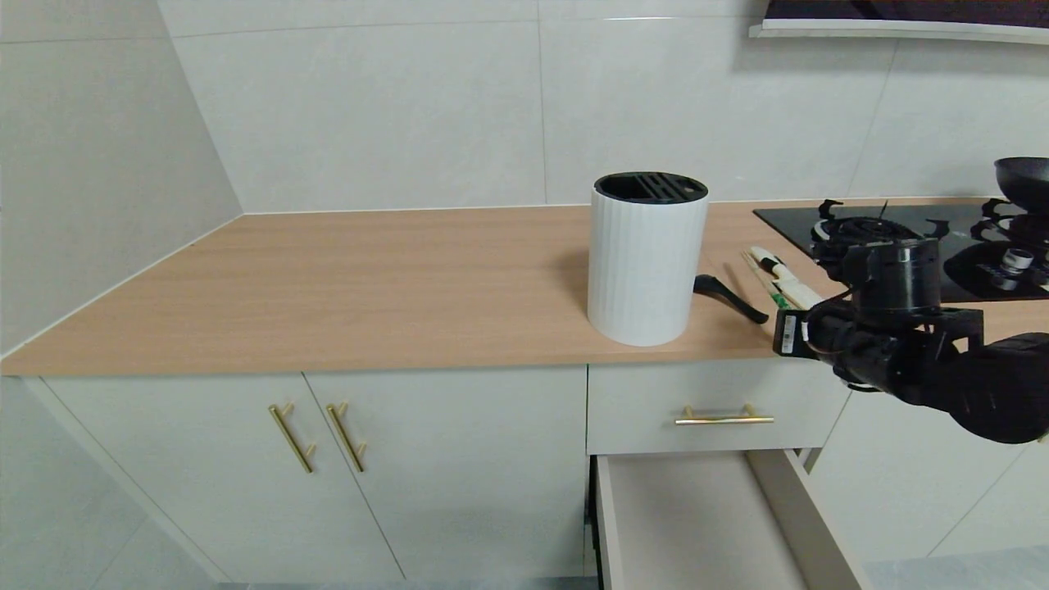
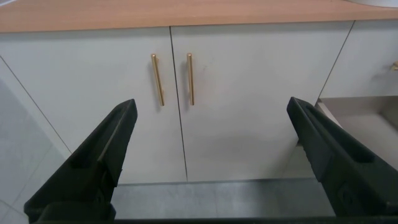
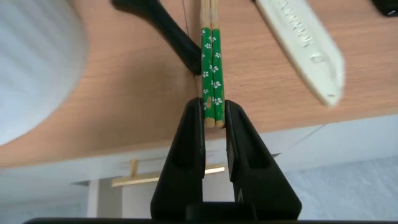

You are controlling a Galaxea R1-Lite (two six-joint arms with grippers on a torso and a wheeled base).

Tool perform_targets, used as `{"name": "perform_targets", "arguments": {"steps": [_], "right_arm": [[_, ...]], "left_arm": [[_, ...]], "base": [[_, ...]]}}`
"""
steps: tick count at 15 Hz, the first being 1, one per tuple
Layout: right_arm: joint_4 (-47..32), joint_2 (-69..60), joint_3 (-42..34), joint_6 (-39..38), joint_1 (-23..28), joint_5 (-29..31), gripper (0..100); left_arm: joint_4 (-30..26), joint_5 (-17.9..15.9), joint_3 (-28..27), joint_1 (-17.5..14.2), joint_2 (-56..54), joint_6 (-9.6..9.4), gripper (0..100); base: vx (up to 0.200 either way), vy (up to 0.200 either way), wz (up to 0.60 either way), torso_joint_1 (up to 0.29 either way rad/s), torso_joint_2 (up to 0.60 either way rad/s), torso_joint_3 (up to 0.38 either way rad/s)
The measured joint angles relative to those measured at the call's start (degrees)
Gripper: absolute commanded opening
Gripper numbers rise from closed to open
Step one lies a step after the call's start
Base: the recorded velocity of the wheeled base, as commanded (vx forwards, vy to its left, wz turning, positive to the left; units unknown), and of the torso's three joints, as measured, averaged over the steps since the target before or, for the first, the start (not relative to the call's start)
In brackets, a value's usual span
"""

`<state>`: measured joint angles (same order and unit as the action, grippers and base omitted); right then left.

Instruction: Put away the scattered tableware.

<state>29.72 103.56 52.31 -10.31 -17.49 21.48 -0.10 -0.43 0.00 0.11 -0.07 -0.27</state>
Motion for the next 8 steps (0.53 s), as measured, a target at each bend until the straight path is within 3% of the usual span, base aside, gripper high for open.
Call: {"name": "perform_targets", "arguments": {"steps": [8], "right_arm": [[-28.75, -21.35, 1.94, 0.24, -0.96, -10.26, 0]], "left_arm": [[0.0, -0.01, -0.02, -0.01, 0.0, 0.02, 100]], "base": [[0.0, 0.0, 0.0, 0.0, 0.0, 0.0]]}}
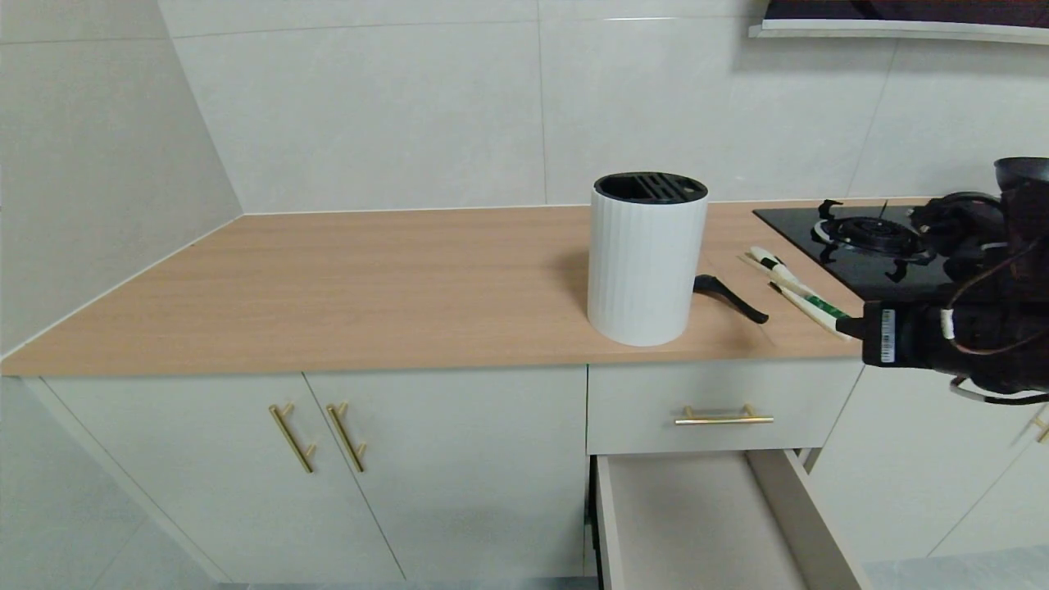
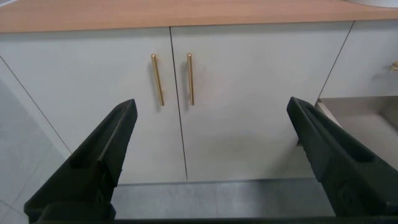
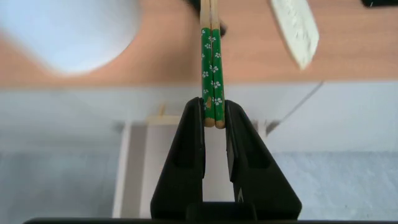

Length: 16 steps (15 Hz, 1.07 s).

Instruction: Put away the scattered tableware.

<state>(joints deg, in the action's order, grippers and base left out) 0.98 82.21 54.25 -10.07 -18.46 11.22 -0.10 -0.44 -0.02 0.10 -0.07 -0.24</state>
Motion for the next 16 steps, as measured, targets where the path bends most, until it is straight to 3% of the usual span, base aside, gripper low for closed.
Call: {"name": "perform_targets", "arguments": {"steps": [4, 6, 9, 16], "right_arm": [[-17.12, -9.53, 4.33, 0.82, -3.43, -3.23, 0], [-22.78, -13.36, 5.71, 2.72, -4.67, -7.72, 0], [-25.31, -17.31, 5.6, 6.68, -5.11, -12.89, 0], [-26.59, -19.37, 1.18, 13.9, -6.13, -16.1, 0]], "left_arm": [[0.0, 0.0, 0.0, 0.0, 0.0, 0.0, 100], [0.0, 0.0, 0.02, 0.0, 0.0, -0.02, 100], [0.0, 0.0, 0.02, 0.0, 0.0, -0.02, 100], [0.0, 0.0, -0.02, -0.02, 0.0, -0.02, 100]], "base": [[0.0, 0.0, 0.0, 0.0, 0.0, 0.0], [0.0, 0.0, 0.0, 0.0, 0.0, 0.0], [0.0, 0.0, 0.0, 0.0, 0.0, 0.0], [0.0, 0.0, 0.0, 0.0, 0.0, 0.0]]}}
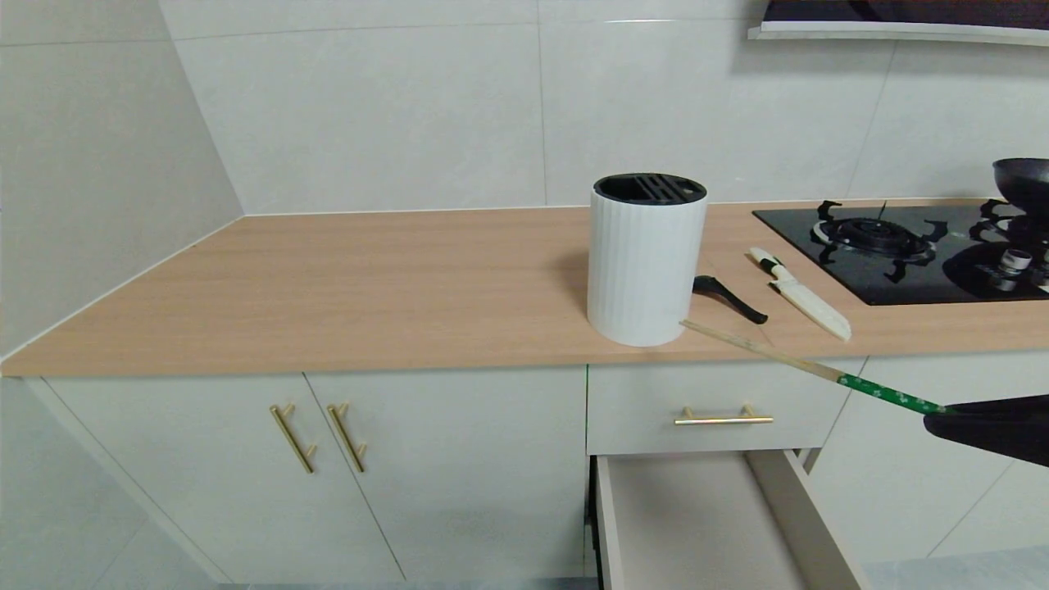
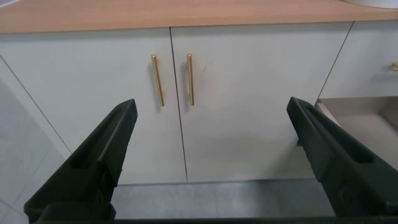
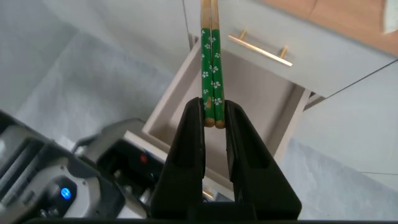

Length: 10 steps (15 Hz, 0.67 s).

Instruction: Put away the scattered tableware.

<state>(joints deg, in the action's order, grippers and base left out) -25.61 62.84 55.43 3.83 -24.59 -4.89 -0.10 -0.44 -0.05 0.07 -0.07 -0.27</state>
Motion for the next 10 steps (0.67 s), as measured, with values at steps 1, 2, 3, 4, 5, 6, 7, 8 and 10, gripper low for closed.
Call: {"name": "perform_targets", "arguments": {"steps": [1, 2, 3, 4, 5, 6, 7, 8, 10], "right_arm": [[0.11, 0.11, -0.59, 0.05, -0.79, 0.0, 0], [0.16, 0.22, -1.13, 0.05, -1.67, -0.01, 0], [0.22, 0.41, -1.6, 0.09, -2.72, 0.02, 0], [0.29, 0.61, -2.01, 0.11, -3.58, 0.0, 0], [0.3, 0.88, -2.35, 0.24, -4.01, 0.0, 0], [0.33, 1.16, -2.55, 0.27, -4.29, 0.02, 0], [0.33, 1.44, -2.68, 0.38, -4.62, 0.05, 0], [0.33, 1.73, -2.88, 0.57, -5.01, 0.07, 0], [0.35, 2.21, -3.18, 0.63, -5.34, 0.07, 0]], "left_arm": [[0.0, 0.0, 0.0, 0.04, 0.0, 0.0, 100], [0.0, 0.0, 0.0, 0.04, 0.0, 0.0, 100], [0.0, 0.0, 0.0, 0.04, 0.0, 0.0, 100], [0.0, 0.0, 0.0, 0.04, 0.0, 0.0, 100], [0.0, 0.0, 0.02, 0.04, 0.0, 0.0, 100], [0.0, 0.0, 0.02, 0.02, 0.0, 0.02, 100], [0.0, 0.0, 0.05, 0.02, 0.0, 0.02, 100], [0.02, 0.0, 0.05, 0.0, 0.0, 0.0, 100], [0.05, 0.0, 0.05, 0.02, 0.0, 0.0, 100]], "base": [[0.0, 0.0, 0.0, 0.0, 0.0, 0.0], [0.0, 0.0, 0.0, 0.0, 0.0, 0.0], [0.0, 0.0, 0.0, 0.0, 0.0, 0.0], [0.0, 0.0, 0.0, 0.0, 0.0, 0.0], [0.0, 0.0, 0.0, 0.0, 0.0, 0.0], [0.0, 0.0, 0.0, 0.0, 0.0, 0.0], [0.0, 0.0, 0.0, 0.0, 0.0, 0.0], [0.0, 0.0, 0.0, -0.041, 0.09, 0.076], [0.0, 0.0, 0.0, -0.139, 0.32, 0.183]]}}
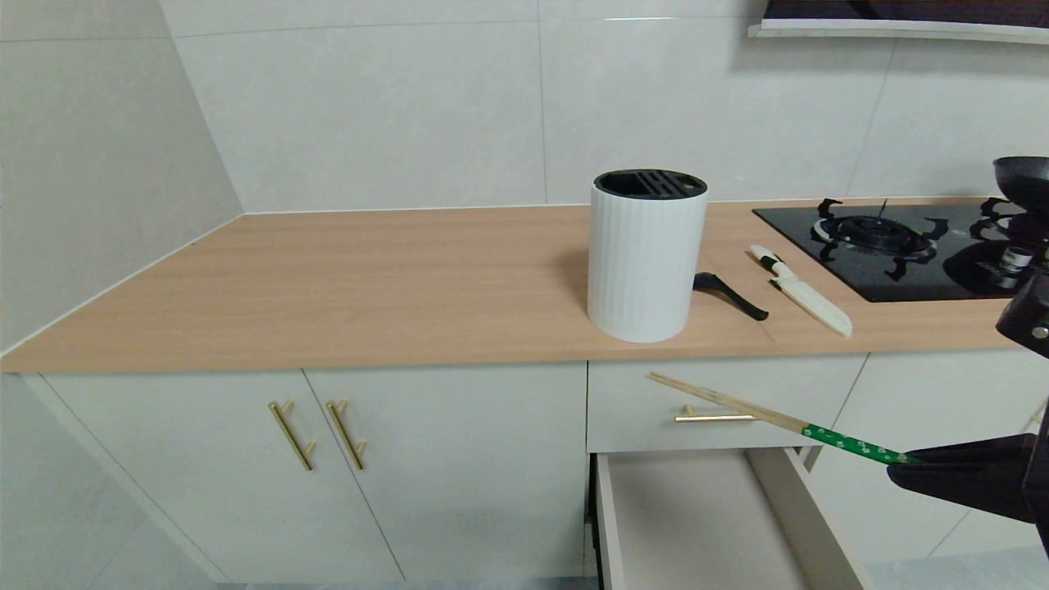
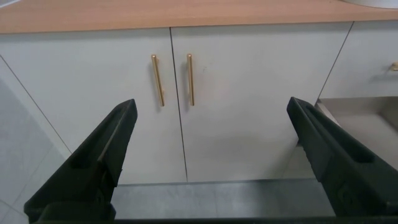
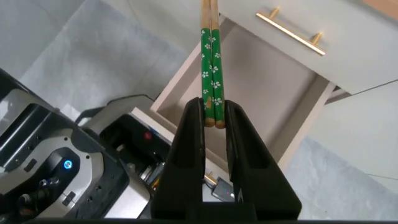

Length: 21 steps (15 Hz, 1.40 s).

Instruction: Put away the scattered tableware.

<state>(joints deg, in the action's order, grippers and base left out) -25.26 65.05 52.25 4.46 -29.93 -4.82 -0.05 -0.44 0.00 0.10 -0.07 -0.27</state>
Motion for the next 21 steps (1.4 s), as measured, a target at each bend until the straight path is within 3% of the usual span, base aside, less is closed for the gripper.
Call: {"name": "perform_targets", "arguments": {"steps": [16, 21], "right_arm": [[1.23, 1.43, -0.93, 0.0, -0.11, 0.37, 0], [1.21, 1.82, -0.93, -0.01, -0.11, 0.5, 0]], "left_arm": [[-0.11, 0.01, 0.0, 0.0, 0.0, 0.0, 100], [-0.05, 0.0, 0.0, -0.02, 0.0, 0.0, 100]], "base": [[0.0, 0.0, 0.0, -0.152, 0.45, 0.291], [0.0, 0.0, 0.0, -0.019, 0.08, 0.051]]}}
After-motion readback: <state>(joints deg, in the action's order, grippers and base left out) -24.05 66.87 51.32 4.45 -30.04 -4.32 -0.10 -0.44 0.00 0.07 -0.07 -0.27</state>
